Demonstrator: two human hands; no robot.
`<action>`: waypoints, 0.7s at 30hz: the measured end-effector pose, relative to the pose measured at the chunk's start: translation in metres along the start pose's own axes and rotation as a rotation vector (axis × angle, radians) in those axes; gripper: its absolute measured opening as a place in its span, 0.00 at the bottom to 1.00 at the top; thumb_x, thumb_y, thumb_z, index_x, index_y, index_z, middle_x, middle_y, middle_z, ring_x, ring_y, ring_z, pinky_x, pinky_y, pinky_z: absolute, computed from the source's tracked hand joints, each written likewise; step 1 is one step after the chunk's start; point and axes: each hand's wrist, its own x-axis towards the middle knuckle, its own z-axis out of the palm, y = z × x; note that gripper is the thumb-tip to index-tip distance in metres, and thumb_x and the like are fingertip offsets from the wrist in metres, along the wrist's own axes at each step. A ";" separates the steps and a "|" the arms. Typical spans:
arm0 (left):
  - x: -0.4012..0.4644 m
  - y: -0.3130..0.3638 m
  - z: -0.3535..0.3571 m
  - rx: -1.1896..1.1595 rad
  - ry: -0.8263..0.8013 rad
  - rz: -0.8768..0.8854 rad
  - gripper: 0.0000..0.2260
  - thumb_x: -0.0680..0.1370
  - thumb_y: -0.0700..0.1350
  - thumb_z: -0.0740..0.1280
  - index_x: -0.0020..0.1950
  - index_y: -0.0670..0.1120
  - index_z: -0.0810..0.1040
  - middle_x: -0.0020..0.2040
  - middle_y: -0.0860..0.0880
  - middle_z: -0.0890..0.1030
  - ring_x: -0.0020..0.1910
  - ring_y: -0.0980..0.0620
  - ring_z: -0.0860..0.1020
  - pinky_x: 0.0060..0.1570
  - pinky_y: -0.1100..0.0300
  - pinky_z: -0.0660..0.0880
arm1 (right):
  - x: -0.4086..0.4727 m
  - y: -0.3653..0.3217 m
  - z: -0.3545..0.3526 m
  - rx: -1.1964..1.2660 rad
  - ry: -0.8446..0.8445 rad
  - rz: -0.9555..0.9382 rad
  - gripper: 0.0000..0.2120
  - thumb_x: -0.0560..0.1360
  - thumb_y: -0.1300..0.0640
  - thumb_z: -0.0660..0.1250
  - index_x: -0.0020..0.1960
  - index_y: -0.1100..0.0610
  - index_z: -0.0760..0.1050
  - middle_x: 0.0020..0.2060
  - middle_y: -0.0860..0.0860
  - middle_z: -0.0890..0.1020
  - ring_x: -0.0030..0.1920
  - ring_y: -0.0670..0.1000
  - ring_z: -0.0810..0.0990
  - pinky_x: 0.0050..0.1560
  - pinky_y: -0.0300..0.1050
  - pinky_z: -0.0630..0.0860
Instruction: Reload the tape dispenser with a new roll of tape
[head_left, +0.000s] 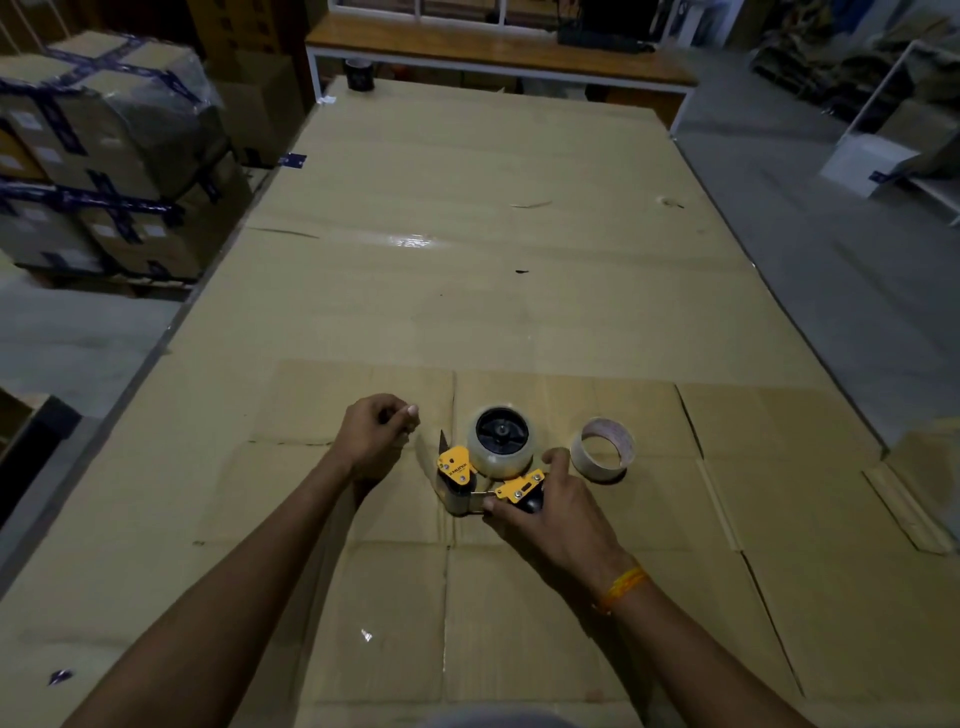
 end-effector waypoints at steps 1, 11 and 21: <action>-0.002 0.000 0.001 -0.048 0.013 -0.015 0.11 0.85 0.46 0.68 0.50 0.41 0.86 0.44 0.42 0.87 0.40 0.49 0.84 0.41 0.58 0.82 | 0.001 0.000 -0.001 0.055 -0.050 0.047 0.40 0.70 0.27 0.75 0.67 0.49 0.62 0.50 0.42 0.80 0.49 0.42 0.82 0.45 0.40 0.82; -0.008 -0.008 0.014 -0.398 0.175 -0.074 0.15 0.85 0.48 0.67 0.43 0.44 0.85 0.38 0.42 0.85 0.37 0.48 0.80 0.38 0.56 0.77 | -0.004 -0.017 0.021 0.639 -0.178 0.278 0.27 0.76 0.50 0.80 0.61 0.57 0.66 0.35 0.55 0.85 0.27 0.54 0.79 0.28 0.48 0.79; -0.032 0.000 0.022 -0.243 0.244 -0.060 0.19 0.86 0.50 0.64 0.43 0.39 0.83 0.38 0.41 0.85 0.37 0.49 0.81 0.43 0.52 0.79 | 0.033 -0.025 0.049 0.603 0.054 0.293 0.36 0.71 0.41 0.82 0.58 0.49 0.57 0.58 0.69 0.79 0.25 0.61 0.86 0.24 0.49 0.81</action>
